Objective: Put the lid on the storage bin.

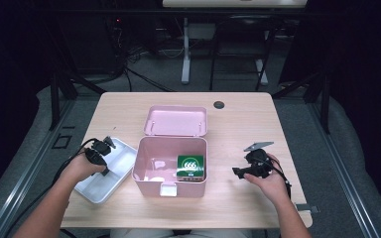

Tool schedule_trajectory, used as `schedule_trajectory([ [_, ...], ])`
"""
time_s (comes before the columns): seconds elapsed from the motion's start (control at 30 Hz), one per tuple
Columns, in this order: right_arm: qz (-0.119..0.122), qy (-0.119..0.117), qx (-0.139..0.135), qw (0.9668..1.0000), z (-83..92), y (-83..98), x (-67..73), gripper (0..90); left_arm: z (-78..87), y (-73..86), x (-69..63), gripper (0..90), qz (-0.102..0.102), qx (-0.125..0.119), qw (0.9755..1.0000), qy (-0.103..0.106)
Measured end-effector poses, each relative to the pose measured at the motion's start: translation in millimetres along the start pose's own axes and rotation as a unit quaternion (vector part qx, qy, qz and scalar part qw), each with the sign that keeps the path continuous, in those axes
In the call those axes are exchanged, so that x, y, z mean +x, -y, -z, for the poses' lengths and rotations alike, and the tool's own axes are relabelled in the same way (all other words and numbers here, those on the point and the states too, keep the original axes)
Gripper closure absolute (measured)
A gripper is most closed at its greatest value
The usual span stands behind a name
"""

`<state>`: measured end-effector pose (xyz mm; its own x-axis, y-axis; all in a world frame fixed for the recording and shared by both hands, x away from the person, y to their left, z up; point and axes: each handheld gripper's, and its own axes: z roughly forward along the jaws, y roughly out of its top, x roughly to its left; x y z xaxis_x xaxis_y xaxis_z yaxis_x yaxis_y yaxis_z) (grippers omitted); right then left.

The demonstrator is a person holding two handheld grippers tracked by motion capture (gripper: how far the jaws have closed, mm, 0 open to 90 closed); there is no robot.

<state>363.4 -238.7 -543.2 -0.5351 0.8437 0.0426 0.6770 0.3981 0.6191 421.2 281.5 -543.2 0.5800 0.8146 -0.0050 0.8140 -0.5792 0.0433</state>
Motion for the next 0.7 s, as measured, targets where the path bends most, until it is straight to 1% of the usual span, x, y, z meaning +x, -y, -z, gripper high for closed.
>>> schedule_trajectory([
  [0.1, -0.004, -0.002, 0.001, 1.0000, -0.3, 0.5, -0.8, 24.8, -0.1, -1.8, -1.6, 84.5, -0.008, 0.004, 0.9999, -0.014],
  [0.13, -0.007, -0.003, 0.002, 1.0000, -0.5, 0.7, -1.3, 24.8, -0.2, -2.2, -2.7, 84.4, -0.006, 0.005, 0.9999, -0.014],
  [0.2, -0.016, -0.009, 0.002, 0.9998, -1.4, 1.3, -2.5, 24.9, -0.2, -2.7, -3.4, 85.1, -0.003, 0.005, 0.9998, -0.021],
  [0.23, -0.021, -0.011, 0.002, 0.9997, -2.0, 2.0, -3.3, 24.8, -0.4, -2.6, -3.5, 87.2, -0.001, 0.004, 0.9998, -0.020],
  [0.27, -0.023, -0.010, 0.004, 0.9997, -2.0, 2.3, -3.5, 24.8, -0.2, -2.6, -3.7, 87.3, -0.001, 0.005, 0.9998, -0.021],
  [0.4, -0.024, -0.010, 0.001, 0.9997, -3.0, 3.3, -4.4, 24.9, -0.2, -1.9, -2.5, 88.0, 0.003, 0.000, 0.9998, -0.018],
  [0.47, -0.022, -0.010, 0.003, 0.9997, -3.5, 3.5, -4.5, 24.8, -0.2, -1.0, -1.1, 88.9, 0.007, -0.004, 0.9999, -0.010],
  [0.57, -0.023, -0.008, 0.006, 0.9997, -3.8, 4.1, -5.0, 24.9, -0.1, -0.6, -1.4, 89.1, 0.007, -0.006, 0.9999, -0.011],
  [0.7, -0.023, -0.007, 0.003, 0.9997, -3.6, 4.3, -5.9, 24.9, 0.2, -1.0, -2.4, 89.2, 0.005, -0.003, 0.9999, -0.012],
])
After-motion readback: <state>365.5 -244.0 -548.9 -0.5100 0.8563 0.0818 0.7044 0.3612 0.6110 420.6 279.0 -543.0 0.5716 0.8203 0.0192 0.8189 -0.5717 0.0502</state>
